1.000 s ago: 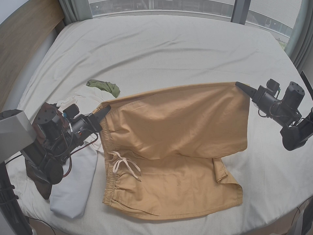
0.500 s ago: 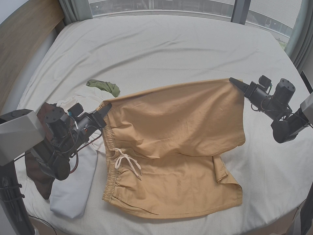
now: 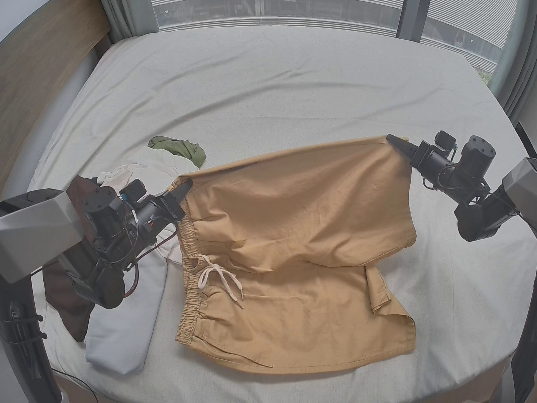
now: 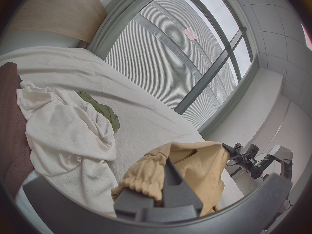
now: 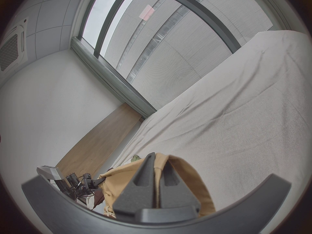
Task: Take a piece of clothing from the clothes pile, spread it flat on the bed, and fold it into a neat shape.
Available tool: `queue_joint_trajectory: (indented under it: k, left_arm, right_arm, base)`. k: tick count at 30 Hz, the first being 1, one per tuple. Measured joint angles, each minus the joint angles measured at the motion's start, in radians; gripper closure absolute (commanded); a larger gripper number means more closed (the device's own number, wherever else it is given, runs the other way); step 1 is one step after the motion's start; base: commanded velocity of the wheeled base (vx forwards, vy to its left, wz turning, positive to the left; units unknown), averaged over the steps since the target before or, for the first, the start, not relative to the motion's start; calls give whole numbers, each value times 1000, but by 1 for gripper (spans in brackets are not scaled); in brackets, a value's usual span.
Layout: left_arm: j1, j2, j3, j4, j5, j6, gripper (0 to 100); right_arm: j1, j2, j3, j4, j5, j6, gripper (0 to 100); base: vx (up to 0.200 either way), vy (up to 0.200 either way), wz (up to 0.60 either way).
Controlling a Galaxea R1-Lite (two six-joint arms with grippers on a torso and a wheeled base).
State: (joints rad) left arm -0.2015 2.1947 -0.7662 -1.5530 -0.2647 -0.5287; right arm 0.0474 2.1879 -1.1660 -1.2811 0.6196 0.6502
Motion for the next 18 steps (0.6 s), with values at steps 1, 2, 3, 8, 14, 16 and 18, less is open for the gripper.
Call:
queue_joint_trajectory:
  k: [1,2,3,8,14,16,18]
  left_arm:
    - [0,3,-4,0,3,0,100]
    - [0,6,-10,0,6,0,0]
    - [0,8,-12,0,7,0,0]
    - [1,23,-35,0,11,0,0]
    - [0,37,-43,0,10,1,0]
    - [0,39,-37,0,10,1,0]
    - [0,40,-31,0,12,0,0]
  right_arm:
    - [1,3,-7,2,0,0,100]
    - [1,8,-17,7,0,0,0]
    - [1,10,-20,10,-1,0,0]
    - [1,24,-57,23,-9,1,0]
    - [2,35,-56,20,-33,0,0]
    - [4,31,-33,19,-34,-1,0]
    - [4,21,0,17,-35,-5,0]
  base:
    - [0,0,0]
    - [0,0,0]
    - [0,0,0]
    - [0,0,0]
    - [0,0,0]
    - [0,0,0]
    - [0,0,0]
